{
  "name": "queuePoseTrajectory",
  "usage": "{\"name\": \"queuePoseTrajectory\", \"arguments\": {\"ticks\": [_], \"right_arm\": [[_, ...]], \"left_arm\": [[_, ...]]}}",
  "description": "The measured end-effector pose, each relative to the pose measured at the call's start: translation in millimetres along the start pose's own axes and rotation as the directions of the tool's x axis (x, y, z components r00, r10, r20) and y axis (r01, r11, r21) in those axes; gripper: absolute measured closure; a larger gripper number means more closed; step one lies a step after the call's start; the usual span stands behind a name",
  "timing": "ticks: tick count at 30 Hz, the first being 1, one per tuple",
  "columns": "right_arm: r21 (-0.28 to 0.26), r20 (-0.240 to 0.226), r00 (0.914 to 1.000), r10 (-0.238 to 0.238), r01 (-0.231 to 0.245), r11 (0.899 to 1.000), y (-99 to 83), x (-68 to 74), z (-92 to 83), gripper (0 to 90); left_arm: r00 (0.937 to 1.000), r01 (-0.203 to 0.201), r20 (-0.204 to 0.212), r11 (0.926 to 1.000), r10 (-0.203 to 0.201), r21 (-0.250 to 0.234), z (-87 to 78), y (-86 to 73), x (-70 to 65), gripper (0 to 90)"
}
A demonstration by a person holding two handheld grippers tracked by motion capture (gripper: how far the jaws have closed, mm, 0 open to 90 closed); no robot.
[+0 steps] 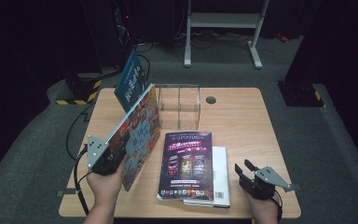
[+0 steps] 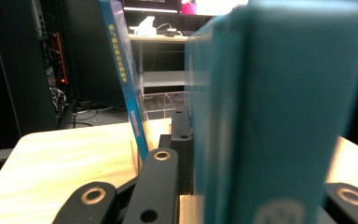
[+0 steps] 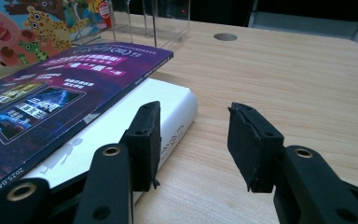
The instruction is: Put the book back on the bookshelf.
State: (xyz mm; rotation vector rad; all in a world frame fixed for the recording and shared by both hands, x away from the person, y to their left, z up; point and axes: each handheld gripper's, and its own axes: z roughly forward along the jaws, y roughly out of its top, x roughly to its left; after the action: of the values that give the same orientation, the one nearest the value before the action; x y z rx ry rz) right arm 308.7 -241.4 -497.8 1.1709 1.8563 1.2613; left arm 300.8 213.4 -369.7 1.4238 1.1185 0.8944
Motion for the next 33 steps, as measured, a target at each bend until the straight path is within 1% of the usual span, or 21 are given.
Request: {"name": "queuePoseTrajectory", "arguments": {"ticks": [6,12,17,21,26,30,33], "right_arm": [[-0.001,0.001,1.0,0.001,-0.001,1.0,-0.2,-0.1,0.3,54.4],[-0.006,0.002,1.0,0.002,-0.002,1.0,0.2,-0.4,-0.6,54.6],[-0.006,0.001,1.0,0.007,-0.007,1.0,0.5,-1.1,-0.8,54.7],[-0.008,0.001,1.0,0.004,-0.004,1.0,0.7,-0.8,-0.7,54.9],[-0.007,0.001,1.0,0.006,-0.006,1.0,0.9,-1.0,-1.1,55.0],[-0.009,0.004,1.0,0.006,-0.006,1.0,1.4,-0.8,-1.4,55.0],[-0.015,0.005,0.9999,0.01,-0.01,1.0,1.8,-1.5,-2.2,55.1]], "left_arm": [[1.0,-0.003,-0.004,1.0,0.003,0.005,1.4,12.2,2.9,81.3],[0.9998,-0.002,-0.02,1.0,0.002,-0.003,2.5,22.4,3.6,81.2],[0.9996,0.013,-0.024,0.9999,-0.013,-0.01,4.1,27.1,6.0,81.2],[0.9992,0.015,-0.038,0.9998,-0.015,-0.01,7.1,29.7,5.5,81.2],[0.9987,0.021,-0.046,0.9997,-0.022,-0.016,14.5,33.9,4.4,81.2],[0.998,0.017,-0.06,0.9996,-0.019,-0.023,25.0,37.2,1.2,81.2],[0.9974,0.003,-0.072,0.9997,-0.005,-0.022,33.4,38.7,-0.9,81.2]]}}
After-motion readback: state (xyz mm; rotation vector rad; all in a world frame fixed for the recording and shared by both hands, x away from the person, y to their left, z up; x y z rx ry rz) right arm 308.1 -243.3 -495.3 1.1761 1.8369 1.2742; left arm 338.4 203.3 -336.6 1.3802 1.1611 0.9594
